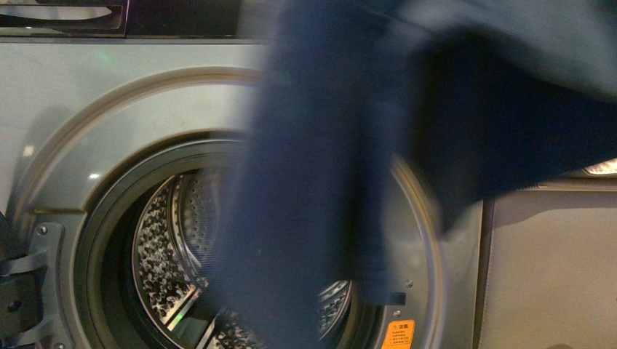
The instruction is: Put clothes into washing machine
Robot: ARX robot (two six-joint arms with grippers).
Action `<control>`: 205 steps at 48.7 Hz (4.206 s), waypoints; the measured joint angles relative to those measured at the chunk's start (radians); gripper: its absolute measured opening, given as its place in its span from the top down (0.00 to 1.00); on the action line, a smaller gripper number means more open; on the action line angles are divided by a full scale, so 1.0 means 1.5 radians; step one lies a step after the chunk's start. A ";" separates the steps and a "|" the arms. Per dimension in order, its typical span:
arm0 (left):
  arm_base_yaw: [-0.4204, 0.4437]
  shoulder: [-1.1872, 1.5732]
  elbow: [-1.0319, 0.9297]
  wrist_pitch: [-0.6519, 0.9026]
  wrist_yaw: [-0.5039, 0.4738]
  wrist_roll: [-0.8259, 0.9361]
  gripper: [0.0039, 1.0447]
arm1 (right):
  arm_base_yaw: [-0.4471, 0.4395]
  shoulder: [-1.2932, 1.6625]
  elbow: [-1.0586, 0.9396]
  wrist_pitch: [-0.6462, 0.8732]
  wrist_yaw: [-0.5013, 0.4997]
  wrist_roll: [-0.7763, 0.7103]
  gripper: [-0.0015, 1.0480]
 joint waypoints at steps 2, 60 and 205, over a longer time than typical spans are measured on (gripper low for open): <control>0.000 0.000 0.000 0.000 0.000 0.000 0.06 | 0.039 0.005 0.003 0.000 0.019 -0.011 0.94; 0.000 0.000 0.000 0.000 0.000 0.000 0.06 | 0.187 0.040 0.017 0.014 0.102 -0.080 0.94; -0.272 0.793 0.708 0.379 0.351 -0.113 0.06 | 0.188 0.040 0.018 0.014 0.105 -0.081 0.94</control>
